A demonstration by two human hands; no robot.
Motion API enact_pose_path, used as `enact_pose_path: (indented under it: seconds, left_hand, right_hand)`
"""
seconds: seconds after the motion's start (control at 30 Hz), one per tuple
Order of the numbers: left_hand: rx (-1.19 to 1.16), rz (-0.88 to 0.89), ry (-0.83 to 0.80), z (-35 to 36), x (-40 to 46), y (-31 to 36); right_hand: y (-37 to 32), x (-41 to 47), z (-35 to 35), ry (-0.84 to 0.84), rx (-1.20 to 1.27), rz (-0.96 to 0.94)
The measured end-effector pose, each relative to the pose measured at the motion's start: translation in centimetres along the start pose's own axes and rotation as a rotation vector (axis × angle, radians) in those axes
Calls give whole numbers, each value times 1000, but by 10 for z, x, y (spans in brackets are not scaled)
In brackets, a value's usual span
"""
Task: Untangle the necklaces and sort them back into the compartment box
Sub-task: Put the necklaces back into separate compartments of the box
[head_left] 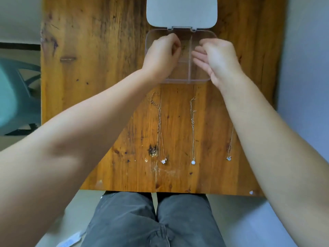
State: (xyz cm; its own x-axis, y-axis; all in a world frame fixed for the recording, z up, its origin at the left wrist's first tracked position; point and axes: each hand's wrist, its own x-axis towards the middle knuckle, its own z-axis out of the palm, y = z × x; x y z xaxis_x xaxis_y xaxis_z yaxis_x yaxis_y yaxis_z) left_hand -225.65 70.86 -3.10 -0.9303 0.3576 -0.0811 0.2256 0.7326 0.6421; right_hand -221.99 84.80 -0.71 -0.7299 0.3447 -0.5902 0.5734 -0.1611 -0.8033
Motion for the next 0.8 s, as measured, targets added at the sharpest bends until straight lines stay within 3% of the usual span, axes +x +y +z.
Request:
enact_pose_path:
  seconds: [0.07, 0.17, 0.27, 0.43, 0.53, 0.7, 0.8]
  left_hand:
    - [-17, 230, -30, 3, -28, 4]
    - [93, 522, -254, 24, -75, 4]
    - [424, 596, -407, 53, -88, -7]
    - [638, 796, -426, 62, -88, -11]
    - [665, 779, -453, 59, -88, -10]
    - [101, 407, -448, 38, -95, -13]
    - [165, 435, -428, 36, -100, -18]
  right_hand:
    - [19, -23, -24, 64, -53, -64]
    - [69, -58, -48, 159, -132, 56]
    - [120, -87, -47, 209, -240, 143]
    - [153, -118, -21, 370, -502, -13]
    - [159, -128, -4, 372, -708, -97]
    - [164, -130, 10, 326, -934, -148]
    - [167, -124, 9, 396, -960, -193]
